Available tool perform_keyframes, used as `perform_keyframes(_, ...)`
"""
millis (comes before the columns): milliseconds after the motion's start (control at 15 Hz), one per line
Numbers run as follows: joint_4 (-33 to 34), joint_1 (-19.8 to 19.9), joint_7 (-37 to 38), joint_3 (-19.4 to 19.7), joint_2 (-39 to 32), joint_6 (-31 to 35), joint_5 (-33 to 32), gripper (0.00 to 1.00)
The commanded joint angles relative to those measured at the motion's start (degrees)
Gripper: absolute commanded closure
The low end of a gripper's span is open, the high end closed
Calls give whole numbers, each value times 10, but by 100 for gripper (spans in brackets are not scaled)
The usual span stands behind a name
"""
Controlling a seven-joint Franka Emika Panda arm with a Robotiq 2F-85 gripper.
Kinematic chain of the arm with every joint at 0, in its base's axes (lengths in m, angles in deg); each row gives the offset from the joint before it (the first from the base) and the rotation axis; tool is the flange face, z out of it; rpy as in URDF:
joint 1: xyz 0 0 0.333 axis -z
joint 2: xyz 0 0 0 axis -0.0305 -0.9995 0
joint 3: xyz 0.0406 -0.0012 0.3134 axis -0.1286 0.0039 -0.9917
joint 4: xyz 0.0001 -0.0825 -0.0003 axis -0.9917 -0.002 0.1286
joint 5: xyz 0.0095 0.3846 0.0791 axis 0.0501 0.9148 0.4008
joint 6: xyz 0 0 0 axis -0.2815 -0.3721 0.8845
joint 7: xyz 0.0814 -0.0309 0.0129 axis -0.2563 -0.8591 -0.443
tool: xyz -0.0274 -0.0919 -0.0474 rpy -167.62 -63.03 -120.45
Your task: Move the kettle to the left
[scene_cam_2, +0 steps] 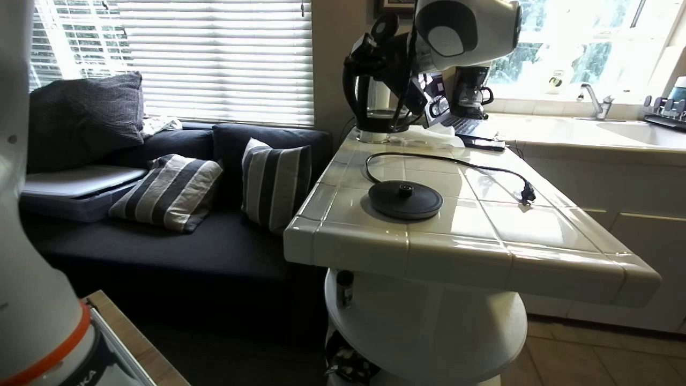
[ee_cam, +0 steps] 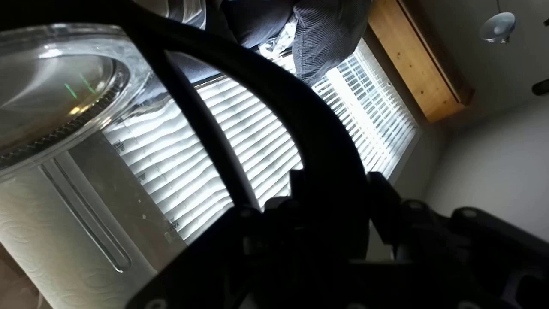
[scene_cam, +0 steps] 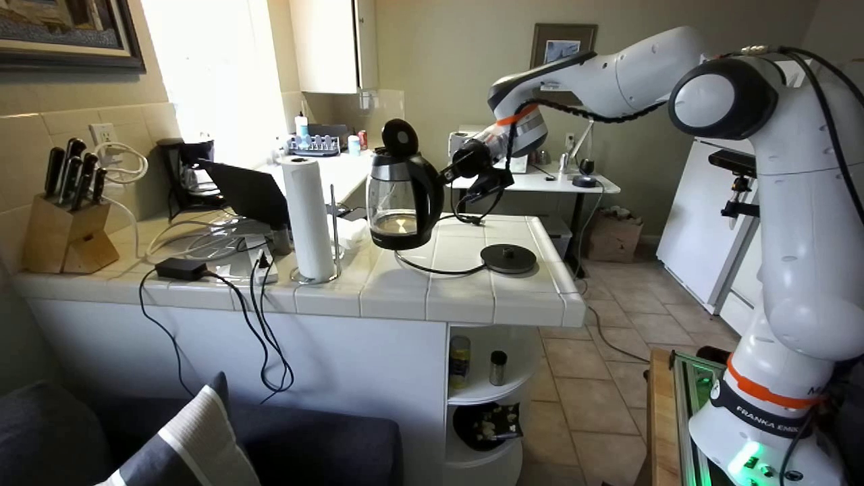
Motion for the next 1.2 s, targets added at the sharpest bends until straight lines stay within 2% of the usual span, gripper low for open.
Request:
perform_keyframes(0, 80, 13, 22, -9, -58, -30, 27, 86)
perform_keyframes(600, 200, 13, 68, -38, -162, -5, 31, 86)
perform_keyframes(1133, 252, 16, 84, -62, -216, 11, 35, 86)
